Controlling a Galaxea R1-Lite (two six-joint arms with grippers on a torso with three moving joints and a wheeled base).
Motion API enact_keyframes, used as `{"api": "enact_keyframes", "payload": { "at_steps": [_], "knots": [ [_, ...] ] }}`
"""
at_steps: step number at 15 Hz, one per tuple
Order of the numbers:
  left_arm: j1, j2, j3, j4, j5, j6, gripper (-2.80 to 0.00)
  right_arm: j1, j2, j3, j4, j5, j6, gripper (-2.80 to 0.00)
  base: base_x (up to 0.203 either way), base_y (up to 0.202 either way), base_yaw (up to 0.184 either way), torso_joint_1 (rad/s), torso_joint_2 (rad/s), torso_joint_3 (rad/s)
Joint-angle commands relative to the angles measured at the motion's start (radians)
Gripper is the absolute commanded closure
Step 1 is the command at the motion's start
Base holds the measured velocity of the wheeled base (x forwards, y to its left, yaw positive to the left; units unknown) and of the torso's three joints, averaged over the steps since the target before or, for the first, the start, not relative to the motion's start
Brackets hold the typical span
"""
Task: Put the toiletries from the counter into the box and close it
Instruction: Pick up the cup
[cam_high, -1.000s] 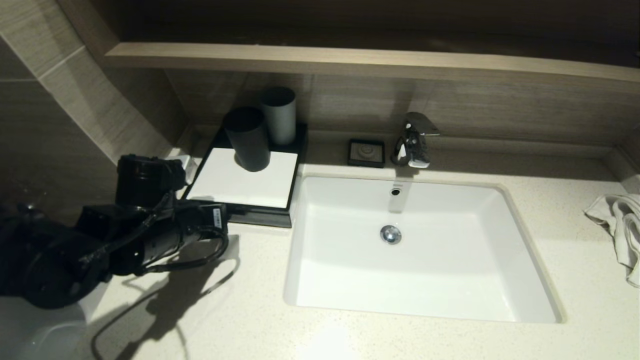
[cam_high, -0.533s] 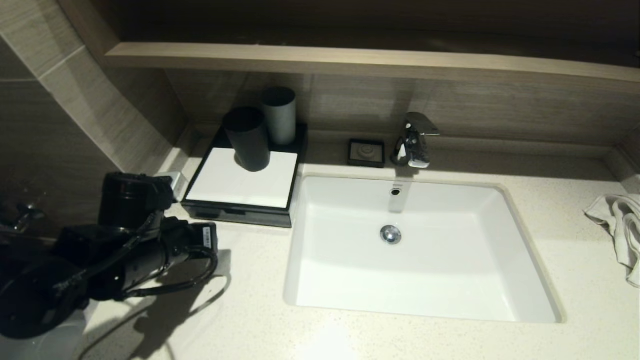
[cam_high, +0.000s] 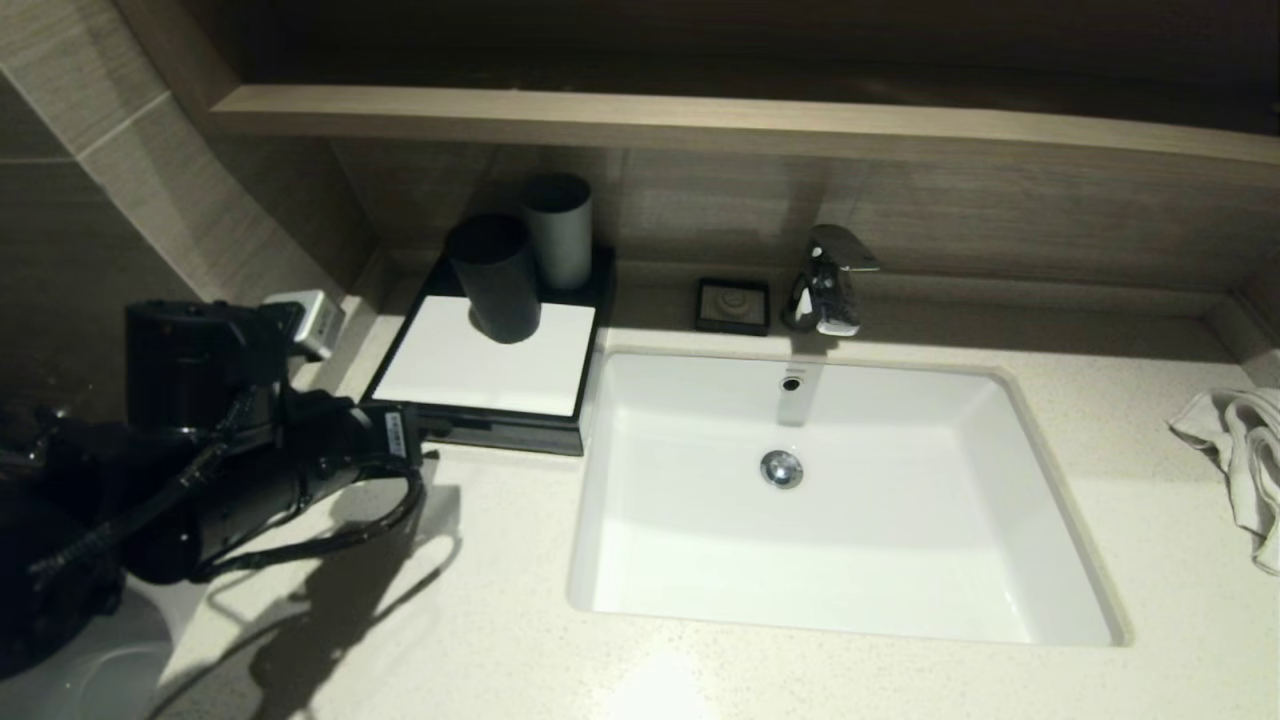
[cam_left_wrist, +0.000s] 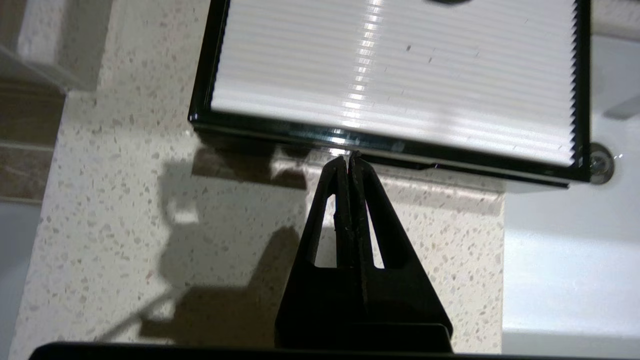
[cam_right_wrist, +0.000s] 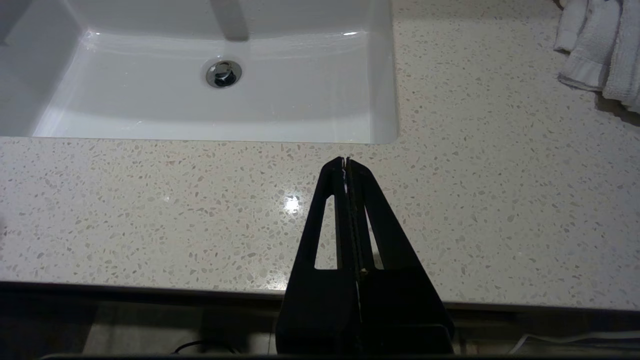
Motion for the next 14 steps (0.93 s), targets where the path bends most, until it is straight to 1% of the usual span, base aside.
{"api": "enact_keyframes", "payload": {
  "at_steps": [1,3,5,9,14],
  "knots": [
    [0.001,0.002,-0.021,-0.03,-0.001,0.023,0.0,0.0,0.002,0.0,0.0,0.0,0.0,0.0,0.0,0.0,0.0,0.0,0.0,0.0],
    [-0.006,0.027,-0.035,-0.059,-0.008,0.075,0.0,0.0,0.002,0.0,0.0,0.0,0.0,0.0,0.0,0.0,0.0,0.0,0.0,0.0],
    [-0.019,0.053,-0.046,-0.117,-0.009,0.099,0.0,0.0,0.002,0.0,0.001,0.0,0.0,0.0,0.0,0.0,0.0,0.0,0.0,0.0],
    [-0.032,0.118,-0.093,-0.162,-0.01,0.105,0.0,0.0,0.002,0.0,0.001,0.0,0.0,0.0,0.0,0.0,0.0,0.0,0.0,0.0],
    [-0.033,0.176,-0.158,-0.178,-0.011,0.108,0.0,0.0,0.002,0.0,0.001,0.0,0.0,0.0,0.0,0.0,0.0,0.0,0.0,0.0]
  ]
}}
